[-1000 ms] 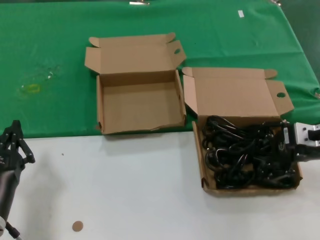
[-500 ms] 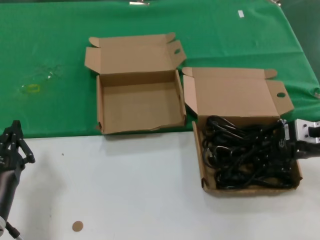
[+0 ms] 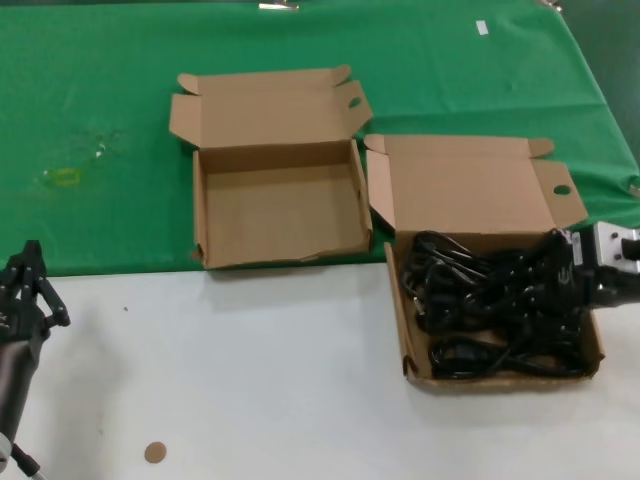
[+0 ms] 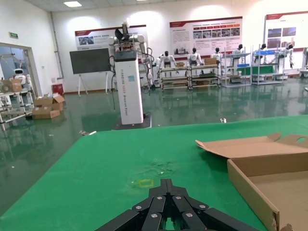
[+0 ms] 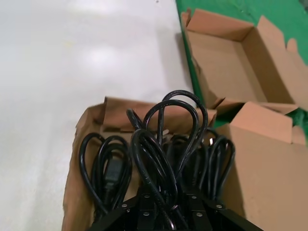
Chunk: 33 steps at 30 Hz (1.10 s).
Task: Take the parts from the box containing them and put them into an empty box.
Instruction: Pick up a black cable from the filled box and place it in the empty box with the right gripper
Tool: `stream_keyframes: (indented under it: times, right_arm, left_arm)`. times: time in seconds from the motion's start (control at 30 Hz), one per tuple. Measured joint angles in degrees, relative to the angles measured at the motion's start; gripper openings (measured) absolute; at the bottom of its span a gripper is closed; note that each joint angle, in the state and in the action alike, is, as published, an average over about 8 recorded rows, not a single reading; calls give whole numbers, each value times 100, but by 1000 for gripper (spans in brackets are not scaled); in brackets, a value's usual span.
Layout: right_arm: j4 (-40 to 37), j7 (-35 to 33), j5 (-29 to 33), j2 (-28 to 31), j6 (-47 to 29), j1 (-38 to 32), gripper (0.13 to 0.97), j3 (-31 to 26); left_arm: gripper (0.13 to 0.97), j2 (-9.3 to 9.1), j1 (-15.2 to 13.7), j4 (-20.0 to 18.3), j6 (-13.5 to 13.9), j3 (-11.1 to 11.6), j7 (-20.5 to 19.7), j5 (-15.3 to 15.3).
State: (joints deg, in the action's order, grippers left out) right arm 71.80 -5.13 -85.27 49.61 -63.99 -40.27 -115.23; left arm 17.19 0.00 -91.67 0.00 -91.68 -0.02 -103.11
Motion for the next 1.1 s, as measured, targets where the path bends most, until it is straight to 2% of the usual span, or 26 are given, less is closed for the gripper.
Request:
stream_keyframes:
  times: [0.23, 0.43, 0.73, 1.1]
  right_arm:
    - [341, 286, -12, 22, -109, -121, 229, 54]
    - [416, 464, 40, -232, -85, -431, 226, 36]
    - [52, 569, 311, -1079, 206, -1085, 224, -183]
    - [-761, 621, 713, -2292, 744, -1733, 223, -541]
  left_arm:
    - [144, 0, 0, 0, 0, 0, 0, 0]
    - [144, 0, 0, 0, 0, 0, 0, 0]
    - [144, 0, 0, 0, 0, 0, 0, 0]
    - [144, 0, 0, 0, 0, 0, 0, 0]
